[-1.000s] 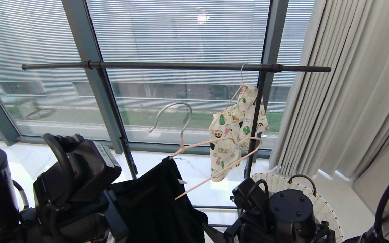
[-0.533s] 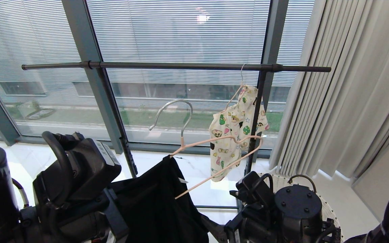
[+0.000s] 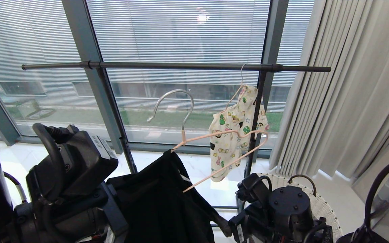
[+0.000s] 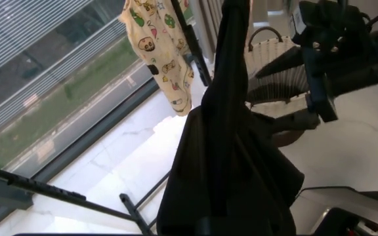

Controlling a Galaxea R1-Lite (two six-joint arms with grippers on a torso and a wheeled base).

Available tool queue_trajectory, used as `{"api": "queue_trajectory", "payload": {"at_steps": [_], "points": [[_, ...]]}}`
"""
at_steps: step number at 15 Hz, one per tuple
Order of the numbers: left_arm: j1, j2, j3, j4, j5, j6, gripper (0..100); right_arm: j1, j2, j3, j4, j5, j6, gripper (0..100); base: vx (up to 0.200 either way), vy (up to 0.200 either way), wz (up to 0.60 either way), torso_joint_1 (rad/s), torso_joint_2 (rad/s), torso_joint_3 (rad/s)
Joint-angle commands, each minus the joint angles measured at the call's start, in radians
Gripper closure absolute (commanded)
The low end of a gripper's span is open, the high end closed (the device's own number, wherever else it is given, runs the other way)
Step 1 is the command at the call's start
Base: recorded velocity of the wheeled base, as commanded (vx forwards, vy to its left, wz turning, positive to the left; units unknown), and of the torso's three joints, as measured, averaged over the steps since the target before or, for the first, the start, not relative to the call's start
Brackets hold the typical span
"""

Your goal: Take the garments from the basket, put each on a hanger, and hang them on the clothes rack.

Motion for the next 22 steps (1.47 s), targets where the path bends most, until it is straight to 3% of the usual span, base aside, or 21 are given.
{"api": "queue_trajectory", "payload": {"at_steps": [1, 5, 8, 13, 15, 21, 22], "points": [[0.002, -0.009, 0.015, 0.000, 0.012, 0.000, 100, -0.121, 0.003, 0.001, 0.000, -0.036, -0.019, 0, 0.000, 0.000, 0.00, 0.000, 0.00, 0.000], [0.002, -0.026, 0.061, 0.000, 0.020, -0.002, 100, -0.311, -0.035, -0.051, 0.000, -0.060, -0.076, 0, 0.000, 0.000, 0.00, 0.000, 0.00, 0.000], [0.004, -0.027, 0.099, 0.001, 0.020, -0.002, 100, -0.381, -0.066, -0.091, 0.000, -0.060, -0.113, 0, 0.000, 0.000, 0.00, 0.000, 0.00, 0.000], [0.004, -0.015, 0.151, 0.001, 0.016, -0.002, 100, -0.408, -0.150, -0.117, 0.017, -0.057, -0.122, 0, 0.000, 0.000, 0.00, 0.000, 0.00, 0.000], [0.016, 0.028, 0.154, 0.001, 0.017, -0.006, 100, -0.408, -0.242, -0.126, 0.090, -0.039, -0.114, 0, 0.000, 0.000, 0.00, 0.000, 0.00, 0.000], [0.058, 0.081, 0.148, -0.002, 0.017, -0.011, 100, -0.397, -0.431, -0.131, 0.265, 0.071, -0.113, 0, 0.000, 0.000, 0.00, 0.000, 0.00, 0.000], [0.055, 0.083, 0.145, -0.025, 0.014, -0.011, 100, -0.395, -0.455, -0.128, 0.319, 0.118, -0.116, 0, 0.000, 0.000, 0.00, 0.000, 0.00, 0.000]]}}
